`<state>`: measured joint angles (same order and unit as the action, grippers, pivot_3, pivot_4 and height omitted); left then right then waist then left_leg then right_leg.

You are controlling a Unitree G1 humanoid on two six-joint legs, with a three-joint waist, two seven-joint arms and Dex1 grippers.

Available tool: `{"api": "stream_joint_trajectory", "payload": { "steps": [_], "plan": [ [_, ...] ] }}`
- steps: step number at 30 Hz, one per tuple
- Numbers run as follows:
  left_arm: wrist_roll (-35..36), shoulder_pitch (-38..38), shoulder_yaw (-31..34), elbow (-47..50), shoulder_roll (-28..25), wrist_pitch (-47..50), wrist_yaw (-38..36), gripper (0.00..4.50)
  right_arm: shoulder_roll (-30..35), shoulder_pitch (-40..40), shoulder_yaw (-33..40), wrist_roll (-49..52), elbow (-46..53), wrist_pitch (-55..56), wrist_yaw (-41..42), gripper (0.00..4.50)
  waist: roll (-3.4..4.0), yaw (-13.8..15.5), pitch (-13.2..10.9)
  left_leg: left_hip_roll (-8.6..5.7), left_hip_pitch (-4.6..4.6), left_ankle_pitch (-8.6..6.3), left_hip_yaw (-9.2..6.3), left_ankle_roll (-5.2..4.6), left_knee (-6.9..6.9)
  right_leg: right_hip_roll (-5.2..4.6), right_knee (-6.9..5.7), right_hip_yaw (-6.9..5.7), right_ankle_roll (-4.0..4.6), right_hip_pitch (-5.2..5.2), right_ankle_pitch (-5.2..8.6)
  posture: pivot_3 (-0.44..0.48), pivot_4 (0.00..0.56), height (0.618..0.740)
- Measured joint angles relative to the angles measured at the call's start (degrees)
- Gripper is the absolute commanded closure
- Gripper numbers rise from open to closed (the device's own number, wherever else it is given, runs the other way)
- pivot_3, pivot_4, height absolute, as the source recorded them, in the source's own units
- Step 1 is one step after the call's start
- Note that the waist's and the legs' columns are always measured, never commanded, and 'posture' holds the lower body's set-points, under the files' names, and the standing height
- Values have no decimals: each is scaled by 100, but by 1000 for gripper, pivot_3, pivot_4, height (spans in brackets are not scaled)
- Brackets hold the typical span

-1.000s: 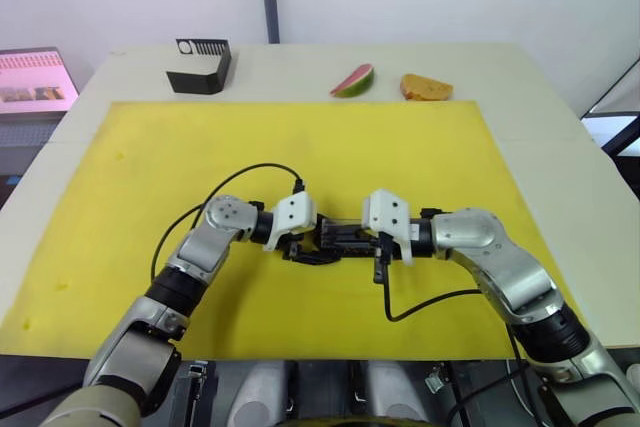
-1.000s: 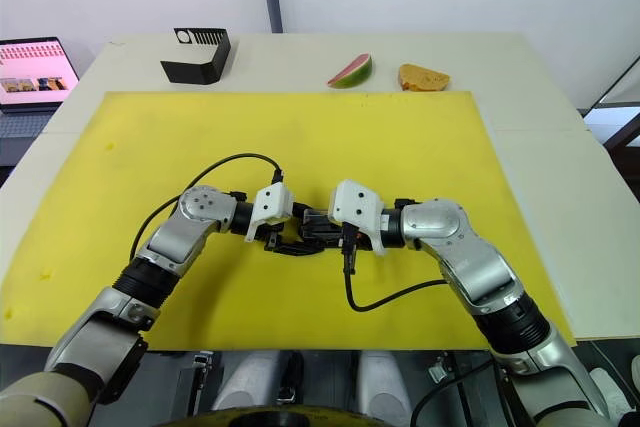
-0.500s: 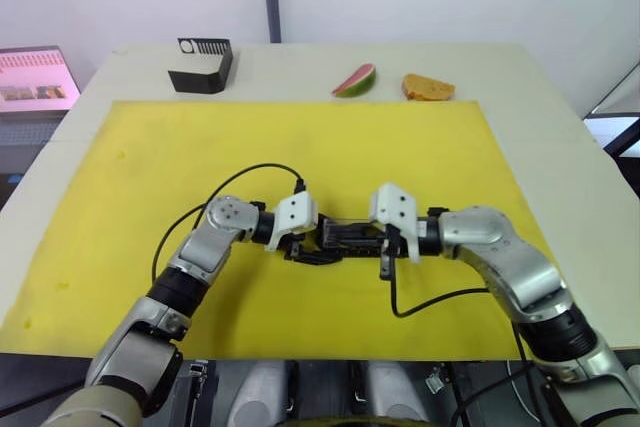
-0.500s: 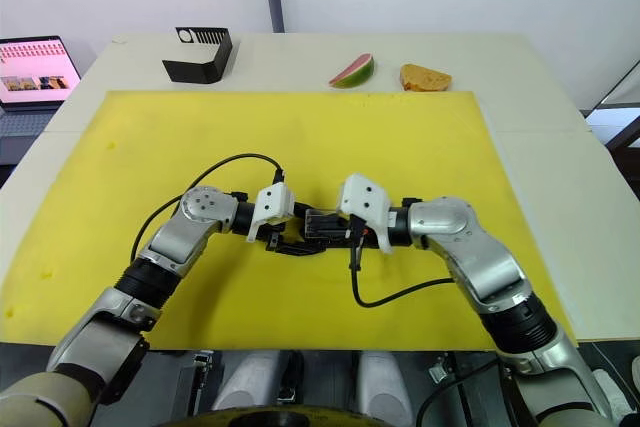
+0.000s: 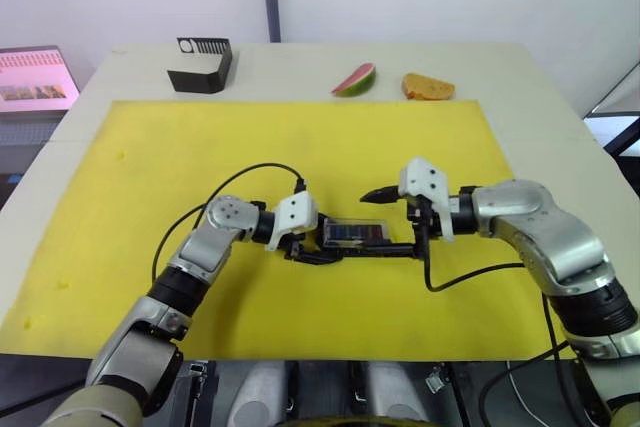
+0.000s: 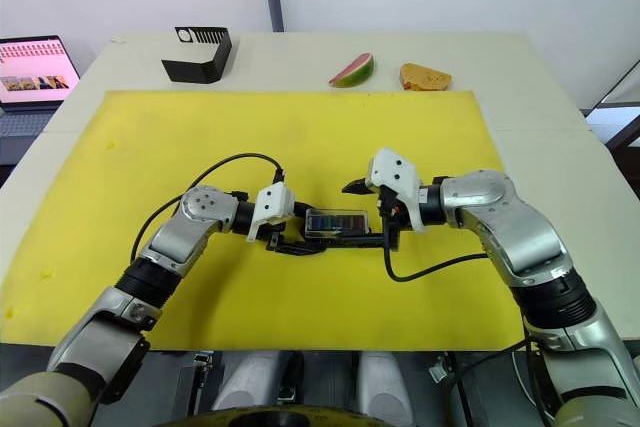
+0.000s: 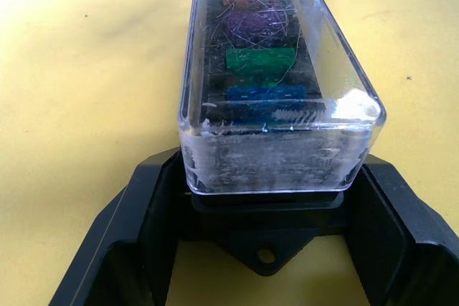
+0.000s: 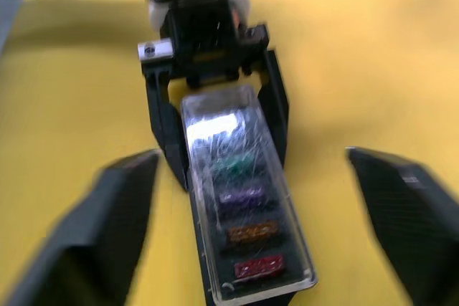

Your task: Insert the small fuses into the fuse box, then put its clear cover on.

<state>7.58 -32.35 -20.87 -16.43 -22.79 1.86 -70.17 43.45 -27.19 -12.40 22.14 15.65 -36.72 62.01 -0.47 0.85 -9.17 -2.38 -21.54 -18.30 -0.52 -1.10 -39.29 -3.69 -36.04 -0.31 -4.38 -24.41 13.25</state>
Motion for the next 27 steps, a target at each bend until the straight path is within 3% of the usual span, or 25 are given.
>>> {"api": "stream_joint_trajectory", "payload": {
  "steps": [17,27],
  "plan": [
    [-5,2,0,23,1,34,13,1912,-71,-124,-650,-706,-135,640,173,70,0,0,0,0,-2,0,0,1,1,0,1,0,1,-2,0,0,150,740],
    [-6,4,0,27,0,33,16,1912,-190,-224,-669,-799,-136,625,112,70,0,0,0,0,-2,0,0,1,1,-1,1,0,1,-3,0,0,150,740]
  ]
}}
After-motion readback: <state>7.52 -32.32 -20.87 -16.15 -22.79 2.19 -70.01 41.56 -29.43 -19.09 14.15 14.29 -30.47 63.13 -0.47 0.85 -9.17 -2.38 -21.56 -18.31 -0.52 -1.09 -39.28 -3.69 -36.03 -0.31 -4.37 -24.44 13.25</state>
